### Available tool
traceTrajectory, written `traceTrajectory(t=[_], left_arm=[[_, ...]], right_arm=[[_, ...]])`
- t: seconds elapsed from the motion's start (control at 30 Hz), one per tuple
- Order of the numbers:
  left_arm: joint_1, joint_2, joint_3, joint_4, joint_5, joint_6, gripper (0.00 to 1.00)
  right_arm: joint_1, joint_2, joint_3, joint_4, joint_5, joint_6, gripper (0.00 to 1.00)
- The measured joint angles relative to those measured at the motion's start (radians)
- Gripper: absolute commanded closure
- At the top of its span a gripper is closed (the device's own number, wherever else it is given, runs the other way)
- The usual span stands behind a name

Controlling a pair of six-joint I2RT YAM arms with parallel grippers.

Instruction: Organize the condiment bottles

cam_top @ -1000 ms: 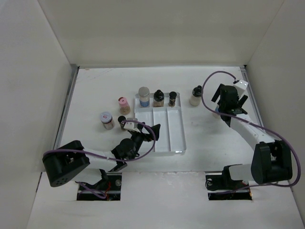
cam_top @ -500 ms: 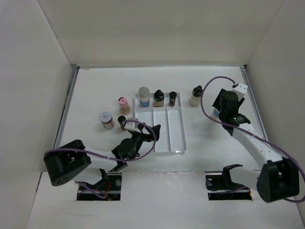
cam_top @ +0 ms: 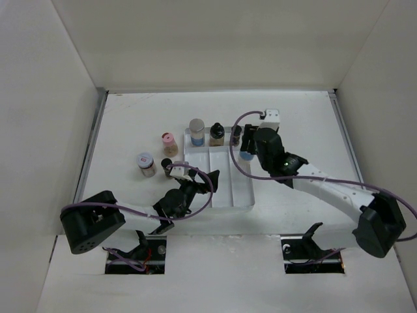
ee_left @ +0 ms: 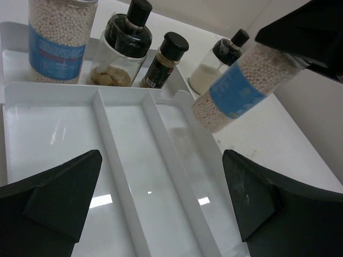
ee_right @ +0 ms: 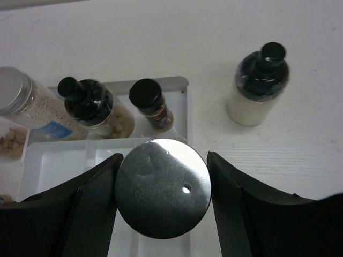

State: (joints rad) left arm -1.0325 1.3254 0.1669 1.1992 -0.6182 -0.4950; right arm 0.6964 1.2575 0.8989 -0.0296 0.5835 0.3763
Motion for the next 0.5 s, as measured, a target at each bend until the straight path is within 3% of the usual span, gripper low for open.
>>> traceTrajectory(t=[0.27,0.43,0.5], left_arm=[[0.001,0.0,0.0,0.0,0.0,0.0,0.0],[0.003,0.0,0.0,0.0,0.0,0.0,0.0],[0.003,0.0,0.0,0.0,0.0,0.0,0.0]], right_arm=[[0.031,0.177,0.066,0.077,-0.012,-0.027,0.48],[0.031,0.24,0.065,0.13,-0.011,-0.037,0.41],[0.031,0.263,0.057,0.155,-0.011,-0.037,0.33]])
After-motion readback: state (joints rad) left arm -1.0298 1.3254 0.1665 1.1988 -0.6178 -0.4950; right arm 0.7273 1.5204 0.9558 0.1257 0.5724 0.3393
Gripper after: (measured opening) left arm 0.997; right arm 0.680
